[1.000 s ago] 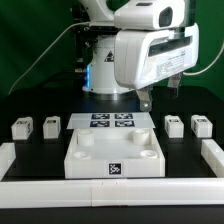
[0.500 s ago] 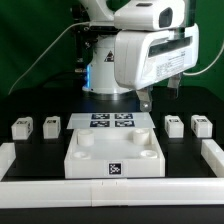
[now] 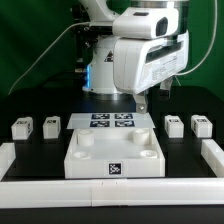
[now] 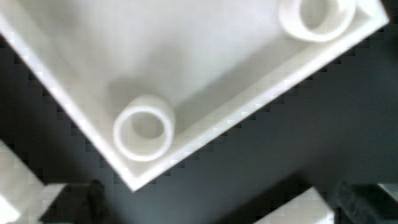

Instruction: Assemble one leg

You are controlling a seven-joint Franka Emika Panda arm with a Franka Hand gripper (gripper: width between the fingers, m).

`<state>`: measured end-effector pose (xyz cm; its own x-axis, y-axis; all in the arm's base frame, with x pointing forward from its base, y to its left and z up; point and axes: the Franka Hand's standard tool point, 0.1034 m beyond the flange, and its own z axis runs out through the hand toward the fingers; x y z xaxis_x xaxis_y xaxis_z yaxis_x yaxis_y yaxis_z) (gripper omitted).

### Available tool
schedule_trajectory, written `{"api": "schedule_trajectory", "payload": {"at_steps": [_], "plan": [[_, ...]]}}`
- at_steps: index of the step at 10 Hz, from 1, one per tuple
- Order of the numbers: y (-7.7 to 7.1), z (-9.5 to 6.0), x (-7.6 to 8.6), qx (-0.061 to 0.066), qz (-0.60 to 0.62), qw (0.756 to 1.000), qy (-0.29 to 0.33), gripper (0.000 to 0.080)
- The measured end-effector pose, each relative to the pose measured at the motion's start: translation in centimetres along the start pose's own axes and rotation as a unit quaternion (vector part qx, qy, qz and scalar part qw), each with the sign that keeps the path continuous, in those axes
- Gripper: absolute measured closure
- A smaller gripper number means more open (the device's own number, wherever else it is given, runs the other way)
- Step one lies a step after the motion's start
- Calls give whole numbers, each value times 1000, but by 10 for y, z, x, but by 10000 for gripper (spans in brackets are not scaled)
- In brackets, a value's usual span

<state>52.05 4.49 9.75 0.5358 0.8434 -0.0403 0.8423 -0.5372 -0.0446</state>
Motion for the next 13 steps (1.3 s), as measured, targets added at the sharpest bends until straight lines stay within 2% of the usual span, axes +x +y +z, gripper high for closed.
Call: {"api": "schedule_trajectory", "payload": {"at_steps": [3,7,8,10,12,13], "plan": [[-14,19,-36,12,-14,1000,-9,150],[-13,19,-34,12,-16,1000,-8,150],[-14,22,-38,6,-77,997,-3,150],[-24,31,-51,9,-144,990,-3,150],[-26,44,-59,1,-218,976,0,150],[-29,52,-61,2,-232,973,0,150]]}}
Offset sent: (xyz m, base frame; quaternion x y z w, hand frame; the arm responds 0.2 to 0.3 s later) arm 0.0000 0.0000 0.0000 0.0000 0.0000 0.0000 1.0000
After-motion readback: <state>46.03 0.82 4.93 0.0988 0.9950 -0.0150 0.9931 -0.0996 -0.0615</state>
